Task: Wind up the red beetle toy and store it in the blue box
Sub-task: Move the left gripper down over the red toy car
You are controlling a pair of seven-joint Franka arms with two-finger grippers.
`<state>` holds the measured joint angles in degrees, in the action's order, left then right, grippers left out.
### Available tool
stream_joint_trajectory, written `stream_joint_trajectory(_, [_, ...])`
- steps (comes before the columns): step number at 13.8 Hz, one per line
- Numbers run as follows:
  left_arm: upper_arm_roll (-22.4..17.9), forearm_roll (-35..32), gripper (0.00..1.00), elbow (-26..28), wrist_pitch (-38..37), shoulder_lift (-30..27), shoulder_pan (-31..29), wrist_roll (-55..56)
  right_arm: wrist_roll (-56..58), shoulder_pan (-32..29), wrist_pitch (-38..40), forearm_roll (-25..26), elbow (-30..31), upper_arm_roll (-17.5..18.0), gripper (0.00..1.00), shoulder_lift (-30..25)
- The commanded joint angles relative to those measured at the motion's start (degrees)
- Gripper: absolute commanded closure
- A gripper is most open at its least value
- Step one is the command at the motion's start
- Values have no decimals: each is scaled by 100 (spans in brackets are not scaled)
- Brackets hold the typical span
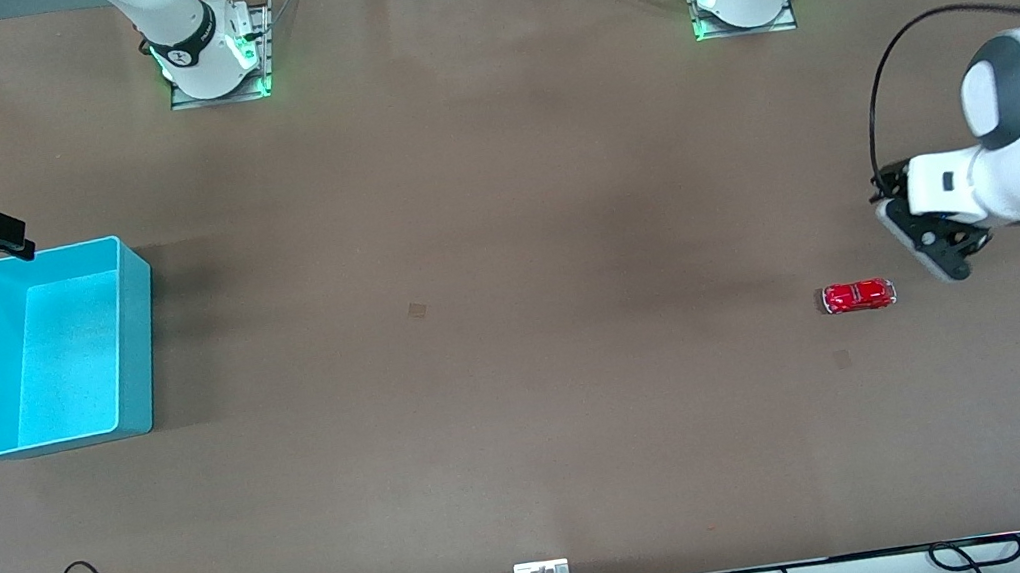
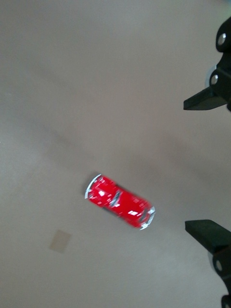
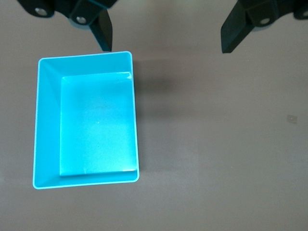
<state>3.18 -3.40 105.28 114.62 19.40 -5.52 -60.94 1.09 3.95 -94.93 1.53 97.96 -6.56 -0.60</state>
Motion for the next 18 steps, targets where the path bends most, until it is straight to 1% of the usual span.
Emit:
stream_joint_trajectory(1, [25, -319, 0, 54, 804, 326, 69, -1091, 75, -8, 72, -57, -84, -3, 0, -10])
stream_joint_trajectory(3, [25, -319, 0, 159, 1463, 625, 17, -1752, 75, 1, 89, -57, -84, 5, 0, -19])
stream_joint_trajectory(5, [25, -319, 0, 510, 2009, 696, -19, -1860, 75, 10, 80, -48, -84, 5, 0, -27])
stream_joint_trajectory(10, [25, -328, 0, 573, 2503, 1092, -19, -2053, 75, 10, 72, -57, -84, 5, 0, -19])
stream_joint_trajectory(12, [16, -328, 0, 581, 2634, 1136, -45, -2097, 67, 10, 71, -57, -84, 5, 0, -27])
stream_joint_trajectory(14, [16, -328, 0, 713, 2977, 1162, -63, -2176, 75, 10, 71, -57, -84, 5, 0, -19])
stream_joint_trajectory(18, [-11, -328, 0, 731, 3092, 1241, -72, -2291, 75, 10, 63, -57, -84, 5, 0, -19])
